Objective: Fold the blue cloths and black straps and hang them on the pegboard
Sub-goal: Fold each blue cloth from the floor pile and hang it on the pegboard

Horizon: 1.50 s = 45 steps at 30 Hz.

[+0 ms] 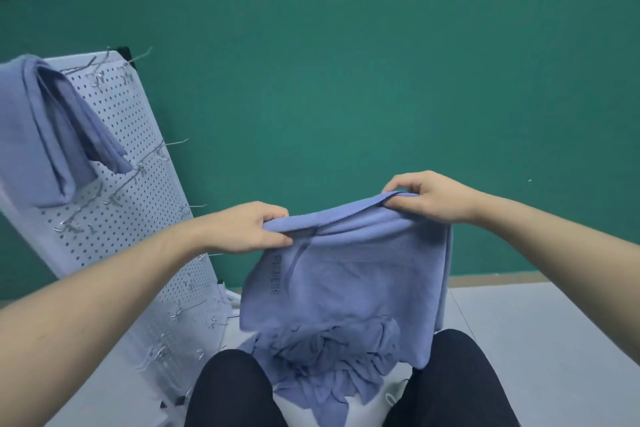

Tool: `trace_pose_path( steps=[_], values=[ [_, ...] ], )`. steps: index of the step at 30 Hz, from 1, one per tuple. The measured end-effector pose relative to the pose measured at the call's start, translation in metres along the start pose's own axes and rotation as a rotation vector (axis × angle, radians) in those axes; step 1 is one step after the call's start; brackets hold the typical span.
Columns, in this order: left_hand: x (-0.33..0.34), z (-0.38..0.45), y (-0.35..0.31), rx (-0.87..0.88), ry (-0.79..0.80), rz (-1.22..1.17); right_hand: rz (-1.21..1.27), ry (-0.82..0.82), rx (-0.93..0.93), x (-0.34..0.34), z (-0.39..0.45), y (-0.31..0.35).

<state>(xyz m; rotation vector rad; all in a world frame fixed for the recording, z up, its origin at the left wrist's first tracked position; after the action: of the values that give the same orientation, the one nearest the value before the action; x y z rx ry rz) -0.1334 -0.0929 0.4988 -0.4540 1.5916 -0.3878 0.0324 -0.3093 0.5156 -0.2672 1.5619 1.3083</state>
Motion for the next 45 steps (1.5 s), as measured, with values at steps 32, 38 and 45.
trace_pose_path(
  steps=[32, 38, 45],
  values=[
    [-0.032, 0.012, -0.060, 0.011, -0.362, -0.791, 0.632, -0.123, -0.075, 0.034, 0.024, 0.084],
    [-0.032, 0.001, -0.054, 0.009, -0.320, -0.787, 0.832, -0.023, 0.034, 0.046, 0.026, 0.095],
    [-0.020, -0.003, -0.041, -0.042, -0.267, -0.656, 0.924, -0.281, 0.116, 0.021, 0.023, 0.074]
  ],
)
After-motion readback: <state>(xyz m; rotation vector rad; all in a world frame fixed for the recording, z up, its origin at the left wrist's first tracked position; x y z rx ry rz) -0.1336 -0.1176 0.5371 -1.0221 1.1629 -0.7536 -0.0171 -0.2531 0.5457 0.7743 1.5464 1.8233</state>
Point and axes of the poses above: each hand's wrist, its own z-axis towards the middle knuckle, its own x-axis out of the palm, y = z × x, the point moved 7 cm from there along z, towards the middle knuckle, and after that the axes turned 2 degrees about x, right-handed, at the moved point
